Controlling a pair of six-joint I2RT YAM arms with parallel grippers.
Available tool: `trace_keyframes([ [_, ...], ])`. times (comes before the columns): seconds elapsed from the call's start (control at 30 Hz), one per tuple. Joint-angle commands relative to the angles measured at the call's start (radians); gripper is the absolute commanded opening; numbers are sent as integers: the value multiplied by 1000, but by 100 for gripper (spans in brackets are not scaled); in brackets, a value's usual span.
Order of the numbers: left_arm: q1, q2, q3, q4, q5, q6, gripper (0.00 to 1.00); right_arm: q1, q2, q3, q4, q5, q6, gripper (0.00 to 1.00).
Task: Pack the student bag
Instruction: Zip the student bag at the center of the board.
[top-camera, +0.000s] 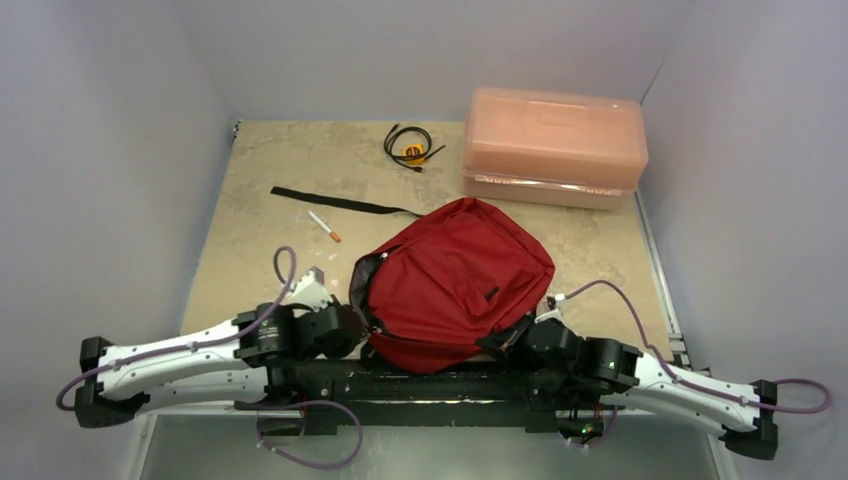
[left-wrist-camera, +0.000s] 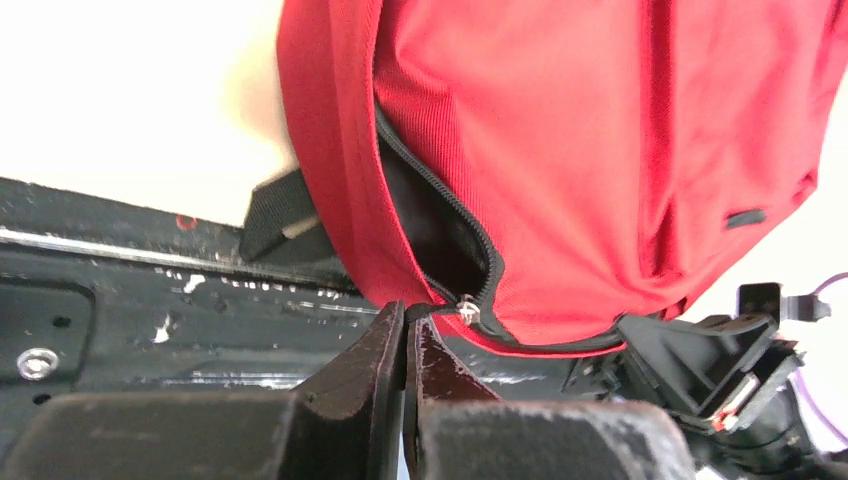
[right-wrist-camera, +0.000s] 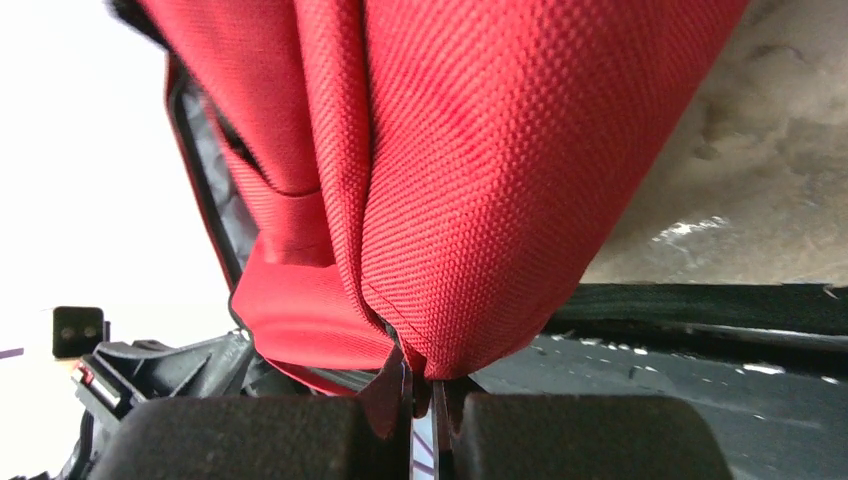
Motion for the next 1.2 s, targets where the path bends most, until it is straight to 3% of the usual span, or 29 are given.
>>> trace_keyframes([
  [0.0,189,-161,-3,-275,-120,218,0,-3,-10,37,-224,161,-95,0],
  [0.1,327,-163,27,-161,-52,490,0,-3,14,64,-220,188,-207,0],
  [0.2,342,-75,47,-18,59,635,0,-3,61,126,-157,211,-367,0],
  [0.23,341,-52,43,32,104,666,0,-3,79,157,-138,214,-438,5],
  [0.27,341,-37,30,109,162,719,0,-3,98,187,-115,204,-526,19],
  [0.33,341,-25,9,204,268,782,0,-4,137,247,-11,122,-755,60],
  [0.37,341,-26,5,226,298,799,0,-3,165,280,62,-1,-882,71],
  [0.43,341,-38,9,235,326,828,0,-3,249,364,113,-187,-1047,79],
  [0.53,341,-58,20,228,339,857,0,16,393,498,127,-392,-1047,79],
  [0.67,341,-55,26,263,407,895,0,40,522,616,163,-447,-1047,79],
  [0.73,341,-48,31,285,458,925,0,40,594,654,216,-512,-1365,80],
  [0.77,340,-50,31,288,472,932,0,40,621,666,235,-506,-1380,80],
  [0.9,340,-84,24,271,494,954,0,52,697,621,391,-364,-1396,80],
  [1.03,341,-65,92,128,345,918,0,150,801,621,483,-91,-1497,79],
  [1.17,340,-12,110,100,326,900,0,166,873,603,585,-25,-1515,65],
])
